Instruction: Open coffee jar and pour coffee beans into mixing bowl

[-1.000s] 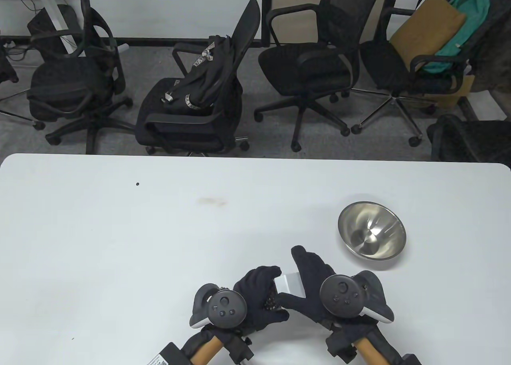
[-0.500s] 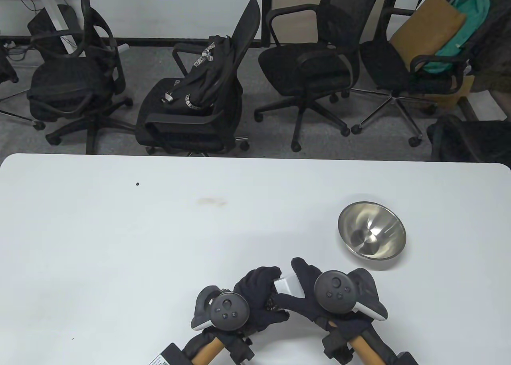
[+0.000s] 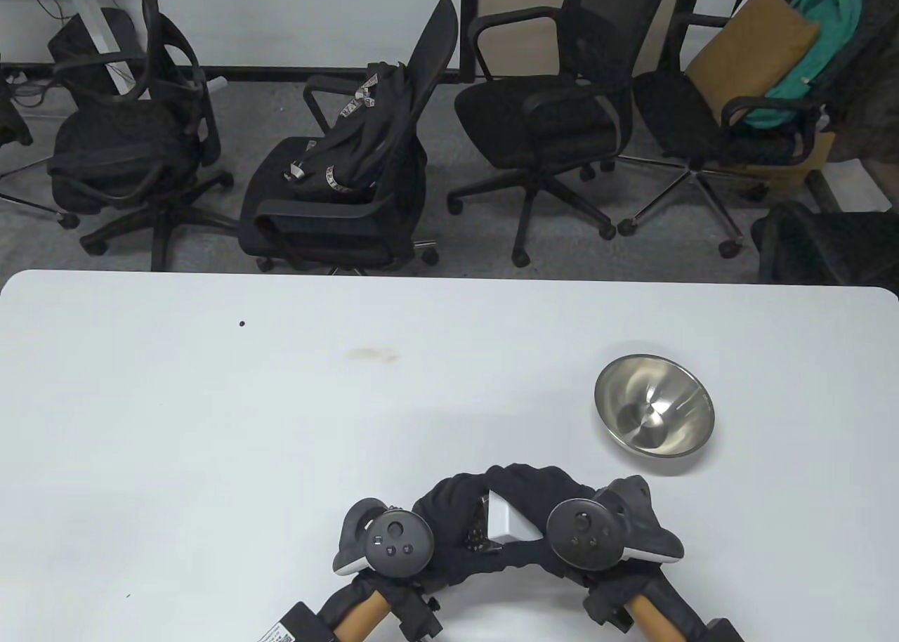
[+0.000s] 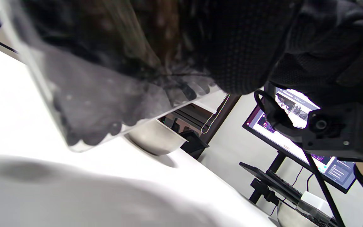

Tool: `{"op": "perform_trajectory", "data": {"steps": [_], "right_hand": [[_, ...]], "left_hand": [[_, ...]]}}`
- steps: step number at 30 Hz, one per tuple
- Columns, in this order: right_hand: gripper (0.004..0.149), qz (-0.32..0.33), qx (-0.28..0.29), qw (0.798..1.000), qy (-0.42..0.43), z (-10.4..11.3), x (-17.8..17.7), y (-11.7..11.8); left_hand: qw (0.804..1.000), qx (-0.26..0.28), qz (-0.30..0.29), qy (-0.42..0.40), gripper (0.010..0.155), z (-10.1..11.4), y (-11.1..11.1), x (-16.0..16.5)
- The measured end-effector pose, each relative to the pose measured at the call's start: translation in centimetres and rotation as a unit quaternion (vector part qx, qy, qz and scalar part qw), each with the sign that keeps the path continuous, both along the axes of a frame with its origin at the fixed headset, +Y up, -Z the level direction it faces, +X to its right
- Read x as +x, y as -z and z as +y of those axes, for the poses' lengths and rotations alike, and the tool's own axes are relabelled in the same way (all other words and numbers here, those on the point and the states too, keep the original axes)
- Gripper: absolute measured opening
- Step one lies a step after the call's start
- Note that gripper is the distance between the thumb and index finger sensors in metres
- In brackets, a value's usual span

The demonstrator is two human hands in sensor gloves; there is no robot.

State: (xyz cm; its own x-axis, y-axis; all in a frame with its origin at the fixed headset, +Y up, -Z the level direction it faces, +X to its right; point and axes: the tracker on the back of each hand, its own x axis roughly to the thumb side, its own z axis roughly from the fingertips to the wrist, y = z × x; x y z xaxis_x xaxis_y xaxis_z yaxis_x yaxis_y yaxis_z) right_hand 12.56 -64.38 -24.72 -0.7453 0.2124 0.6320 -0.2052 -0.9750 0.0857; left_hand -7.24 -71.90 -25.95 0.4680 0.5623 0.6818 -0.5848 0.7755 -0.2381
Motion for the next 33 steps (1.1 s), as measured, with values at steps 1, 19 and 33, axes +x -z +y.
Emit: {"op": "perform_trajectory", "data": {"steps": [1,19,33], "right_hand": [[0.085,0.004,0.006,1.000,-0.006,0.0,0.0,0.0],[0.092,-0.129,-0.103,0.986,0.033,-0.3,0.4,0.4],[0.082,-0.006,-0.019,1.000,0.003,0.1,0.1,-0.1]], "left_hand": [[1.000,-0.001,-0.002,-0.001,0.095,0.0,0.0,0.0],[0.999,0.019,0.024,0.015,0.095,0.1,-0.3,0.2],[1.000,-0.007,-0.009,0.003,0.095,-0.2,0.1,-0.2]]}}
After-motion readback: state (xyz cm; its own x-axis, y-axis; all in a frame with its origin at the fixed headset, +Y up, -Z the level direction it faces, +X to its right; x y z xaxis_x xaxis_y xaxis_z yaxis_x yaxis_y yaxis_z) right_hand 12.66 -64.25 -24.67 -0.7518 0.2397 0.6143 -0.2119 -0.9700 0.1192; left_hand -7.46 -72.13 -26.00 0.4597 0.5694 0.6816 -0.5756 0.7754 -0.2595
